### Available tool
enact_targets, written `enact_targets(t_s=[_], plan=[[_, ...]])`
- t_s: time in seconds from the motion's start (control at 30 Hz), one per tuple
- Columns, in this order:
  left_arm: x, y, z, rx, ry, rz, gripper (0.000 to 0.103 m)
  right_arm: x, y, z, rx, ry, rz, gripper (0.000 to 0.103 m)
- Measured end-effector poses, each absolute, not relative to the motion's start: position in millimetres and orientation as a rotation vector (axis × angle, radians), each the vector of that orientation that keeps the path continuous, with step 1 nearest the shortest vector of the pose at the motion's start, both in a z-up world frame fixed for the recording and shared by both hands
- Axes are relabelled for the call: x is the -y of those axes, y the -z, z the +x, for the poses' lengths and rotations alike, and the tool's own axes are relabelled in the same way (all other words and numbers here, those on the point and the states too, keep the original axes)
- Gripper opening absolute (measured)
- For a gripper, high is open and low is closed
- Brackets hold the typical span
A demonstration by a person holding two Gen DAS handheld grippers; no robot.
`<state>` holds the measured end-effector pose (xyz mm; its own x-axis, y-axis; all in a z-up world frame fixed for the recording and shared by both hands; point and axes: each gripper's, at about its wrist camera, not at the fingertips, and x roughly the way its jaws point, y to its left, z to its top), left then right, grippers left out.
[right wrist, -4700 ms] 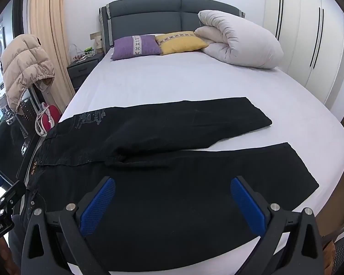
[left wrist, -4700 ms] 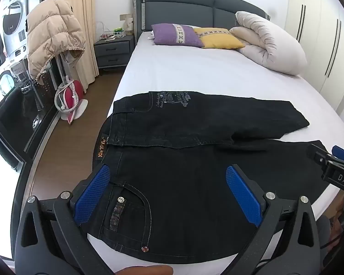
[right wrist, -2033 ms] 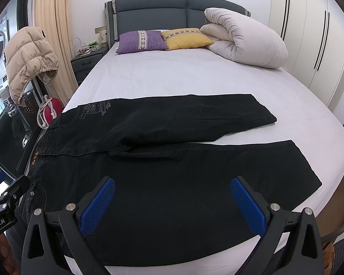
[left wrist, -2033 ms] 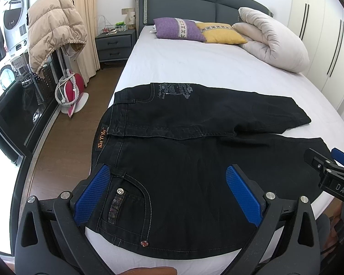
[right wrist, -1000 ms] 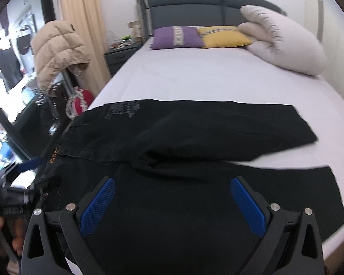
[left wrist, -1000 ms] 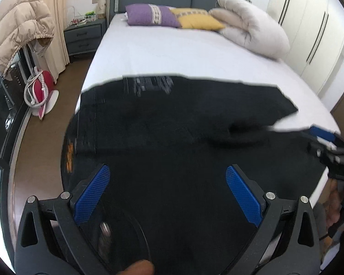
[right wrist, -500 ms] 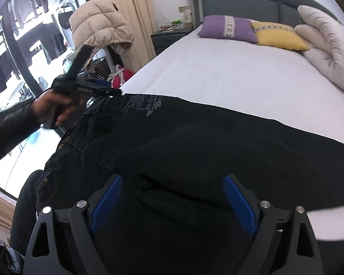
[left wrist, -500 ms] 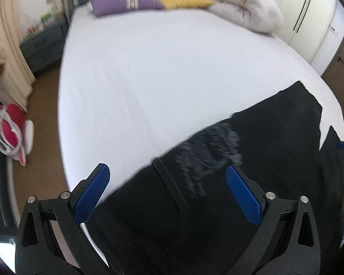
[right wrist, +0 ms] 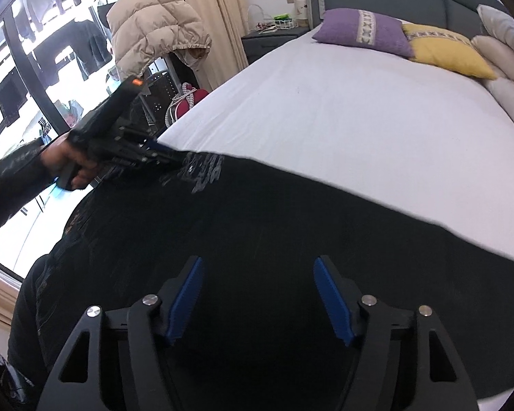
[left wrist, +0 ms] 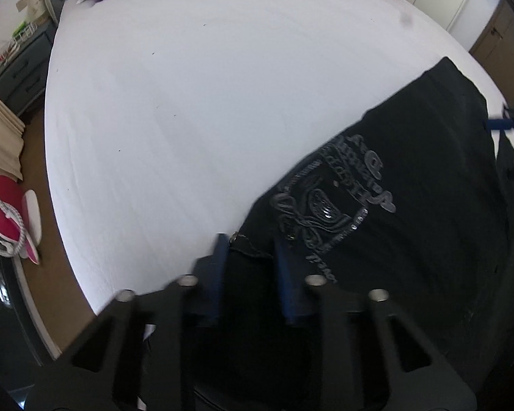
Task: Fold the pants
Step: 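Grasp the jeans waistband with the left gripper while the right gripper grasps the waistband too, then lift the jeans waistband with both grippers and flip it over onto the legs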
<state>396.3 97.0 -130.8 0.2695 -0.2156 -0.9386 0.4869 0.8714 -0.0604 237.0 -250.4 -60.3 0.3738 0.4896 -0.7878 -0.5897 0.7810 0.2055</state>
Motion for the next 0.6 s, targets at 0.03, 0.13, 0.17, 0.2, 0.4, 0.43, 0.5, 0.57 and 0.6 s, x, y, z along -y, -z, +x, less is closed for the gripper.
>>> enact_targets(t_s=[0.03, 0.13, 0.17, 0.2, 0.4, 0.43, 0.5, 0.57, 0.6], plan=[[-97, 126, 394, -1.192, 0.467, 0.271, 0.015, 246, 60, 244, -0.962, -0.696, -0.128, 0.068], [-96, 111, 371, -1.113, 0.439, 0.280, 0.007, 233, 56, 262, -0.959, -0.711, -0.181, 0.064], [-97, 106, 365, -1.089, 0.433, 0.281, 0.007, 229, 56, 269, -0.960, -0.713, -0.199, 0.063], [-96, 102, 357, -1.061, 0.429, 0.289, 0.007, 225, 56, 275, -0.960, -0.712, -0.222, 0.062], [-98, 88, 309, -0.937, 0.407, 0.265, 0.007, 188, 60, 309, -0.985, -0.770, -0.343, 0.061], [-96, 89, 302, -0.919, 0.404, 0.259, 0.007, 183, 63, 313, -0.994, -0.776, -0.364, 0.062], [-102, 83, 296, -0.893, 0.400, 0.261, 0.007, 168, 70, 320, -1.002, -0.786, -0.437, 0.061], [-104, 72, 295, -0.884, 0.403, 0.257, 0.007, 156, 77, 325, -1.009, -0.802, -0.504, 0.060], [-106, 69, 293, -0.884, 0.404, 0.250, 0.007, 153, 82, 328, -1.019, -0.803, -0.527, 0.056]])
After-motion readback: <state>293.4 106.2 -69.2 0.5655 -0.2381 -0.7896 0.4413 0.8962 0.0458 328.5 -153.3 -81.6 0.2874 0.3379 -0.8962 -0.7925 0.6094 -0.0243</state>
